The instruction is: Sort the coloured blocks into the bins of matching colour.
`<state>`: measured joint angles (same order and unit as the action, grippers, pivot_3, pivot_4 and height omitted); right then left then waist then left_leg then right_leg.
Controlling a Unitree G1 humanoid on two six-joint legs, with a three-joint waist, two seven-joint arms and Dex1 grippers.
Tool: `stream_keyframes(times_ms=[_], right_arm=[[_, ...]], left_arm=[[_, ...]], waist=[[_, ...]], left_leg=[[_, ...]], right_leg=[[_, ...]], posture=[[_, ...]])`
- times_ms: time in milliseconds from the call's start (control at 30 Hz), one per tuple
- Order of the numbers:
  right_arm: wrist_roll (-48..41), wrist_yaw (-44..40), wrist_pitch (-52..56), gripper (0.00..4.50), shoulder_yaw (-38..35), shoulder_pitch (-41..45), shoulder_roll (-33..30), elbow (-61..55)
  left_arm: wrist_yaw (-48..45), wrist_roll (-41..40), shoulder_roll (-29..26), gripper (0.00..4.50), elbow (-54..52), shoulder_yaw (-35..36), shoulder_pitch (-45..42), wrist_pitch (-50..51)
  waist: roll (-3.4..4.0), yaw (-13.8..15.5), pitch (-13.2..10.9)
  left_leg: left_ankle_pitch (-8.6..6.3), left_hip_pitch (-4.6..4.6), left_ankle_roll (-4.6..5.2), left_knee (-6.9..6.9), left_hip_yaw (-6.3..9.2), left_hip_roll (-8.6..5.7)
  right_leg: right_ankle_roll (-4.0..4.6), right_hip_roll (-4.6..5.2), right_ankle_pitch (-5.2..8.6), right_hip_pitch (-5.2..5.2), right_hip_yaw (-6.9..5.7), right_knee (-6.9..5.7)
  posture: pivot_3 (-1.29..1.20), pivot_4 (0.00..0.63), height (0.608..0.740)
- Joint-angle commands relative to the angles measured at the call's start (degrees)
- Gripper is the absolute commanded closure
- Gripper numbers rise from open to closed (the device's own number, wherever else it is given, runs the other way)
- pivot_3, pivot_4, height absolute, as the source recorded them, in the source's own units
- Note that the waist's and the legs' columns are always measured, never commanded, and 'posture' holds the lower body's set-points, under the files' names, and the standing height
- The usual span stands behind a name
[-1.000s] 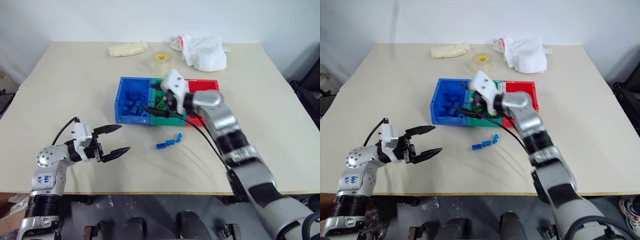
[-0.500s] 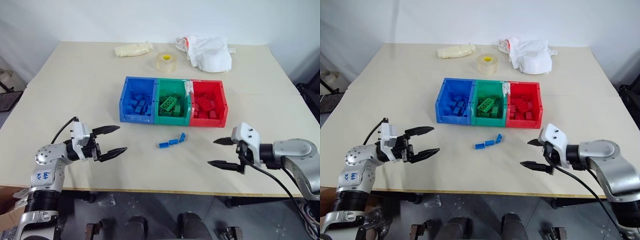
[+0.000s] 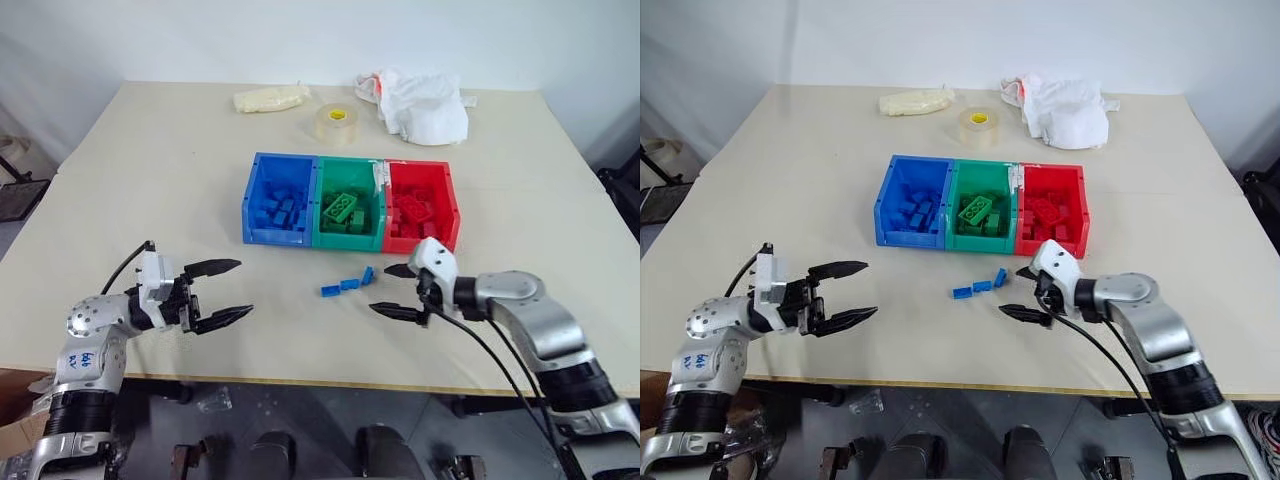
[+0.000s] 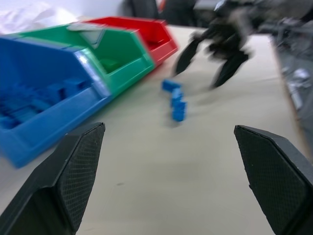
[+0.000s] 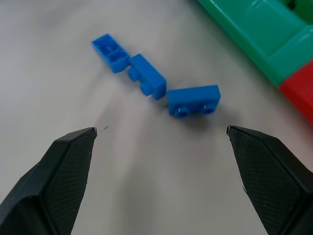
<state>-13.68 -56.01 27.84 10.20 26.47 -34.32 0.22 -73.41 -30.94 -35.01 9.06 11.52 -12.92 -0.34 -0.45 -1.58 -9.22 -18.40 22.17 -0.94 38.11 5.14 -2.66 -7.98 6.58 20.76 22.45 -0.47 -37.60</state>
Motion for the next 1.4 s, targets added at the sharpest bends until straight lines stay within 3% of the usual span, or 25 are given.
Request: stream_keyframes(times_ms=[33,167,267,500,533,700,800,933,1100,1233,1400], right_arm=[[1.68,0.35,-3.91,0.04,0.81,2.73,2.03,4.21],[3.66,0.07,-7.15,0.04,2.03,5.18,4.34,9.8],[3.64,-0.78,-8.56,0.58,1.96,5.44,5.27,10.87],[2.25,-1.38,-7.05,2.93,0.44,2.65,3.49,3.33],[1.62,-1.26,-6.03,3.08,-0.3,2.52,3.11,1.4],[-1.65,-0.27,-0.64,3.08,-3.11,5.53,2.32,-5.99],[-2.76,1.33,0.88,3.08,-2.78,11.93,5.78,-6.11],[0.31,3.18,-1.52,3.08,1.37,22.89,13.3,3.53],[7.48,8.7,-13.51,3.08,3.98,35.46,22.5,26.46],[11.59,15.82,-24.07,1.77,3.44,44.91,28.96,46.7],[12.4,15.39,-30.12,0.11,1.98,46.76,29.76,51.69]], left_arm=[[-0.86,-3.22,-0.65,0.0,-4.49,2.52,2.11,0.37],[-2.07,-4.71,-1.05,0.0,-6.81,3.05,4.04,1.34],[-1.36,-4.42,-1.09,0.0,-7.37,3.19,4.47,1.63],[-0.73,-4.06,-0.9,0.0,-7.95,3.17,5.14,1.54],[-0.67,-3.97,-0.86,0.0,-7.88,3.09,5.08,1.49],[-0.59,-3.6,-0.72,0.0,-6.76,2.62,3.99,1.24],[-0.93,-3.25,-0.46,0.0,-5.66,1.97,3.02,1.05],[-1.4,-2.33,0.33,0.0,-3.06,0.65,0.15,0.16],[-1.87,-1.49,1.19,0.0,-0.66,-0.44,-2.47,-0.98],[-1.51,-0.8,1.91,0.0,0.39,-1.03,-3.78,-1.96],[-1.33,-0.5,2.14,0.0,0.83,-0.7,-3.92,-2.6]], waist=[[0.0,-0.01,0.0],[0.0,-0.08,0.0],[0.0,-0.09,0.0],[0.0,-0.03,0.0],[0.01,-0.02,0.0],[0.06,-0.09,-0.03],[0.13,-0.31,-0.07],[0.13,-0.46,-0.08],[0.13,-0.9,-0.08],[0.16,-1.96,-0.09],[0.17,-2.77,-0.1]], left_leg=[[0.0,0.0,0.0,0.0,0.0,0.01],[0.01,-0.01,-0.01,0.01,0.0,0.03],[0.01,-0.02,-0.02,0.0,0.0,0.03],[0.01,-0.01,-0.02,-0.01,0.01,0.02],[0.01,-0.01,-0.02,0.0,0.01,0.02],[0.01,-0.01,-0.02,-0.02,0.01,0.03],[0.02,-0.01,-0.03,-0.01,-0.02,0.04],[0.06,-0.02,-0.11,-0.05,0.0,0.11],[0.06,-0.01,-0.11,-0.04,0.09,0.02],[0.07,0.0,-0.13,-0.07,0.26,-0.05],[0.08,0.0,-0.15,-0.13,0.48,-0.03]], right_leg=[[0.0,-0.01,0.0,0.01,0.0,0.0],[0.0,-0.02,0.0,0.0,-0.01,0.0],[0.0,-0.02,0.0,-0.01,-0.01,0.0],[0.0,-0.02,0.0,0.0,-0.02,0.0],[0.0,-0.02,0.0,0.0,-0.02,0.01],[0.0,-0.02,0.0,0.01,-0.01,0.01],[0.0,-0.03,0.0,0.01,0.01,0.04],[0.01,-0.07,0.0,0.07,-0.01,-0.03],[0.01,-0.05,0.0,0.08,-0.11,-0.22],[0.09,-0.04,-0.05,0.06,-0.27,-0.35],[0.09,-0.03,-0.05,0.02,-0.46,-0.36]], posture=[[0.0,0.15,0.74],[0.0,0.15,0.74],[0.0,0.15,0.74],[0.0,0.15,0.74],[0.0,0.15,0.74],[0.0,0.15,0.74],[0.0,0.15,0.74],[0.0,0.15,0.74],[0.0,0.15,0.74],[0.0,0.15,0.74],[0.0,0.15,0.74]])
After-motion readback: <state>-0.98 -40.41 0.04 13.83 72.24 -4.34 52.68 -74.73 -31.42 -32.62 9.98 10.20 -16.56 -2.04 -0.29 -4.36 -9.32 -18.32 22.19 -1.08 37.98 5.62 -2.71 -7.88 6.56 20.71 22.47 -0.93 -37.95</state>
